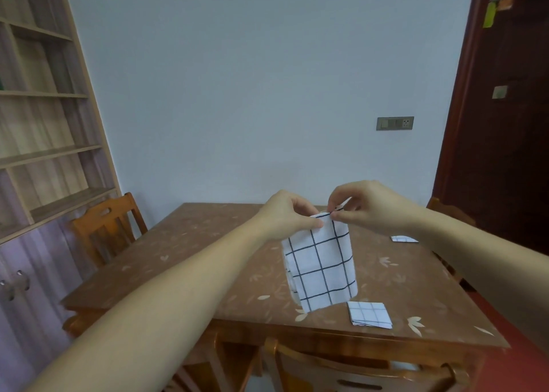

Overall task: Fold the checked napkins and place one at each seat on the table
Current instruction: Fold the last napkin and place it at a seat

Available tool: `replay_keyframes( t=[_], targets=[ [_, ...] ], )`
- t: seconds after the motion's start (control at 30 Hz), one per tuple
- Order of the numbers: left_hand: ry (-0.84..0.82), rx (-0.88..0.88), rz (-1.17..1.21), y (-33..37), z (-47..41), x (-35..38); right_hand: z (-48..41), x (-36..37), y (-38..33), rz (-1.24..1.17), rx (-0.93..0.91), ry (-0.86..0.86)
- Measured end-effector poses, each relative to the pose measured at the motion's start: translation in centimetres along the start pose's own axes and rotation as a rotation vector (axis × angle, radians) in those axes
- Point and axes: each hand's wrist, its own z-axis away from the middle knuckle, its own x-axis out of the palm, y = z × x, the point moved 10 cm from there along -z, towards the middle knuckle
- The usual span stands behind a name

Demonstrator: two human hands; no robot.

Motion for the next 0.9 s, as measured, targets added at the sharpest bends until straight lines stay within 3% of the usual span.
replay_keyframes(
  t=[0.5,0.67,0.9],
  targets=[
    [0.014,-0.001,-0.060,-0.6,0.4,-1.5,-1.1,0.6,0.3,0.269,0.025,-0.184],
    [0.036,-0.014,-0.019,-0.5,0.3,-1.8,-1.3,1.1,-0.4,0.156,0.001,-0.178],
    [0.122,-0.015,0.339,-0.9,-0.1,-2.5,-1.6,-0.3,0.9,0.001,0.068,-0.069]
  ],
)
